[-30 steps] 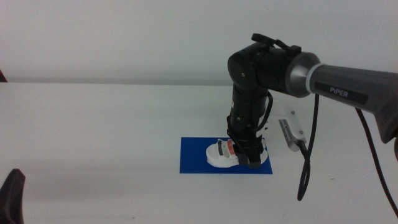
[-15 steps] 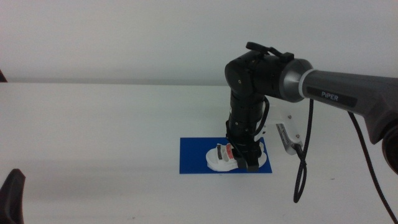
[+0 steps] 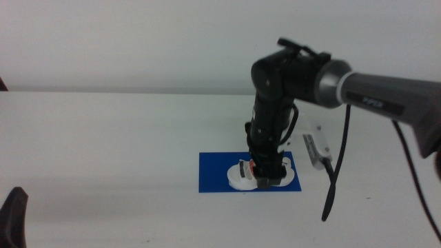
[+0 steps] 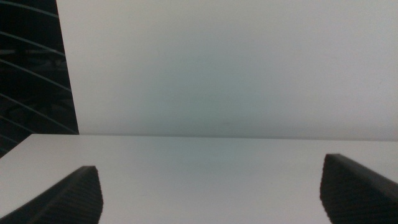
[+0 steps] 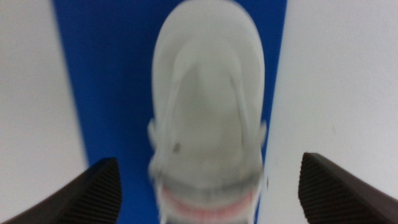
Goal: Use one arm to grab the shoe from the table and place it on the mat.
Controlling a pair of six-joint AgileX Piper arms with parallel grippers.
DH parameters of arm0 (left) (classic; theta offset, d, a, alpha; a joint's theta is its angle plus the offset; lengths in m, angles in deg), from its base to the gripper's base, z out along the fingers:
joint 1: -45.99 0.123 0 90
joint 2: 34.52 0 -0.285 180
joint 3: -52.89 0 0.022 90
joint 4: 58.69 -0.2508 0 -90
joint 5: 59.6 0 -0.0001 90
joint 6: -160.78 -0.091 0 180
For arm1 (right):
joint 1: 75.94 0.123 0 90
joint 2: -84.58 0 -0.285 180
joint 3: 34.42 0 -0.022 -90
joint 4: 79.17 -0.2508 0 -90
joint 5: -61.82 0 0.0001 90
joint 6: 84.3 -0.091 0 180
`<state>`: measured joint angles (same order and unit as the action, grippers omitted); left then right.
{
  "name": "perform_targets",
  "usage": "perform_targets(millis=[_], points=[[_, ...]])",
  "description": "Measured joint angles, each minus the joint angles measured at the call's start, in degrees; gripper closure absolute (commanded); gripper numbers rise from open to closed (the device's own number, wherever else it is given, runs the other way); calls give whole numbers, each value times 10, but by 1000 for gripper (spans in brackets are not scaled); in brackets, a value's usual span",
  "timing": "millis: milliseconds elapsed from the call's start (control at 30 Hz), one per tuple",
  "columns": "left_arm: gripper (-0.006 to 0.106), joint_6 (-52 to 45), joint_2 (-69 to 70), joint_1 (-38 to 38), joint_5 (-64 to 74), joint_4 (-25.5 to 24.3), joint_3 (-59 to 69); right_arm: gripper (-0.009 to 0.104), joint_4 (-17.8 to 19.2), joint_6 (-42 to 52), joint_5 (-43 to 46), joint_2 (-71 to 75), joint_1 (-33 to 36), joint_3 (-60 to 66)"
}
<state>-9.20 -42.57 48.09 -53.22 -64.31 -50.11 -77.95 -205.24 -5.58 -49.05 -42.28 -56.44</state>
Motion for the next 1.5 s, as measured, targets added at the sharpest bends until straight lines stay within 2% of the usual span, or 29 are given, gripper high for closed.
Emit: perform_targets(millis=[133,233,300,400,467,533,667,700,800,967,1067,1133,1333,1433,1500], points=[[7,0,0,0,0,0,0,18,-12,18,-10,52,0,-18],[7,0,0,0,0,0,0,18,-18,113,-11,110,0,-30],[7,0,0,0,0,0,0,18,-17,237,-12,160,0,-35],[7,0,0,0,0,0,0,18,-12,472,-14,230,0,-35],[7,0,0,0,0,0,0,18,-12,579,-15,270,0,-35],[7,0,0,0,0,0,0,18,-12,651,-17,309,0,-35],[7,0,0,0,0,0,0,18,-12,696,-19,367,0,-35],[7,0,0,0,0,0,0,18,1,715,-11,378,0,-35],[7,0,0,0,0,0,0,18,37,848,7,405,-1,-35],[7,0,0,0,0,0,0,18,29,1056,16,497,-38,42],[7,0,0,0,0,0,0,18,27,1138,75,600,-73,175],[7,0,0,0,0,0,0,18,22,1169,157,684,-107,286],[7,0,0,0,0,0,0,18,-49,1227,444,906,-218,619],[7,0,0,0,0,0,0,18,-70,1234,540,972,-251,738],[7,0,0,0,0,0,0,18,-76,1235,571,1003,-263,793]])
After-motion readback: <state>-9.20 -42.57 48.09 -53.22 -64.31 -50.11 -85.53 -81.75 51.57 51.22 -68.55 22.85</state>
